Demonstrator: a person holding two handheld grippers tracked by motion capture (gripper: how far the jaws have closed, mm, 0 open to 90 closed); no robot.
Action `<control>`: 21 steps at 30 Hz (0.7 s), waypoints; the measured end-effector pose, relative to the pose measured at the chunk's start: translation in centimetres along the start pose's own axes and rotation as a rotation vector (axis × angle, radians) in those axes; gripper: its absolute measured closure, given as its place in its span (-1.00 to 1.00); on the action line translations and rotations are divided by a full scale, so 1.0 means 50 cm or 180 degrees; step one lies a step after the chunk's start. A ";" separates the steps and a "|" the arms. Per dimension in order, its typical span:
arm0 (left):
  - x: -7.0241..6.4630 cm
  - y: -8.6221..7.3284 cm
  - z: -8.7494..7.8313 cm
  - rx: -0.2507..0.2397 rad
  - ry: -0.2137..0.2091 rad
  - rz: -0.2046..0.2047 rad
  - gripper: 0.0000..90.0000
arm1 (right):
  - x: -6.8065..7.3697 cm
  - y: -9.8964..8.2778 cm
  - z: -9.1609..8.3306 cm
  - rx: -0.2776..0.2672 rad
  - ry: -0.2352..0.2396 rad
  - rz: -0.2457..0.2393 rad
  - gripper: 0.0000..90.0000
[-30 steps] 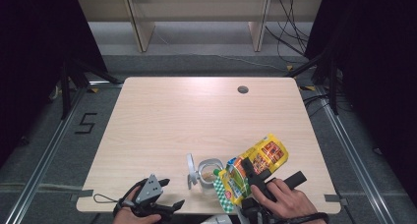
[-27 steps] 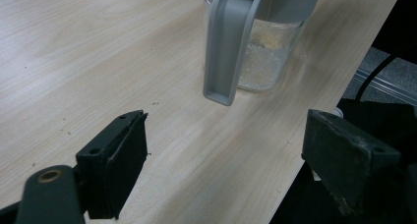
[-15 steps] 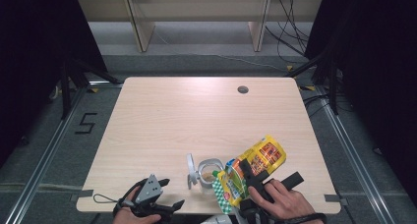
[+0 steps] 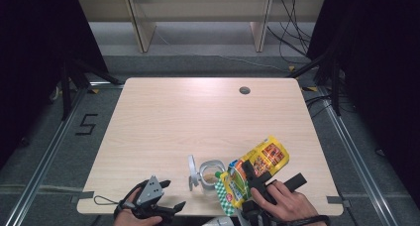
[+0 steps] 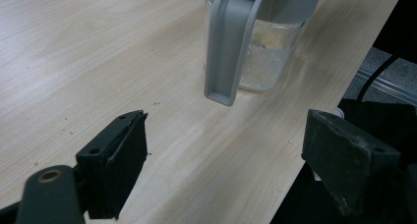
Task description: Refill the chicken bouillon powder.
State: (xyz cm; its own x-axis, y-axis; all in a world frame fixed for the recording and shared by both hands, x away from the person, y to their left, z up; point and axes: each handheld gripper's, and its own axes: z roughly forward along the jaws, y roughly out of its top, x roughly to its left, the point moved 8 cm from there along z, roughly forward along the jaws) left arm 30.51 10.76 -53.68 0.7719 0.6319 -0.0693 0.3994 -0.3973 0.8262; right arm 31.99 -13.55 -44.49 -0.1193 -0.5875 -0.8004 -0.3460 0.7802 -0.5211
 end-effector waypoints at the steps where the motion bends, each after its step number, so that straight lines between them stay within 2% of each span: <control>1: 0.000 0.000 0.000 0.0002 0.0003 0.0002 -0.63 | 0.000 0.000 0.001 -0.0011 0.0001 0.0003 0.29; 5: 0.000 0.000 0.000 -0.0006 0.0004 -0.0009 -0.63 | -0.002 -0.001 0.000 -0.0004 -0.0022 0.0020 0.29; 7: 0.000 0.000 0.000 0.0000 0.0000 0.0001 -0.63 | 0.002 0.000 0.001 0.0013 0.0043 -0.0001 0.29; 8: 0.001 0.000 0.000 0.0010 0.0009 0.0014 -0.63 | 0.001 0.000 0.002 0.0010 -0.0010 0.0000 0.29; 14: 0.000 0.000 0.000 0.0000 0.0004 -0.0003 -0.63 | -0.001 0.000 0.001 0.0018 -0.0011 -0.0038 0.29; 16: 0.000 0.000 0.000 0.0001 -0.0002 0.0004 -0.63 | 0.000 0.000 0.002 0.0013 -0.0004 0.0024 0.29; 17: 0.000 0.000 0.000 0.0005 0.0000 0.0008 -0.63 | -0.003 -0.001 0.003 -0.0008 -0.0017 -0.0061 0.29; 19: 0.000 0.000 0.001 -0.0015 0.0011 -0.0003 -0.63 | -0.003 -0.002 0.003 0.0011 -0.0010 -0.0072 0.29; 20: 0.000 0.000 0.001 -0.0015 0.0011 -0.0005 -0.63 | 0.000 -0.001 0.004 -0.0006 0.0059 -0.0053 0.29; 21: 0.000 0.000 0.001 -0.0011 0.0008 0.0002 -0.63 | -0.001 -0.001 0.004 -0.0004 0.0040 -0.0056 0.29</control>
State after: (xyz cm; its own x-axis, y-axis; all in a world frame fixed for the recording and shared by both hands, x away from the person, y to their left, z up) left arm 30.55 10.73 -53.69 0.7709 0.6334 -0.0673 0.3972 -0.3954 0.8282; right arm 32.19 -13.54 -44.47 -0.1248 -0.6037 -0.7874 -0.3493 0.7695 -0.5347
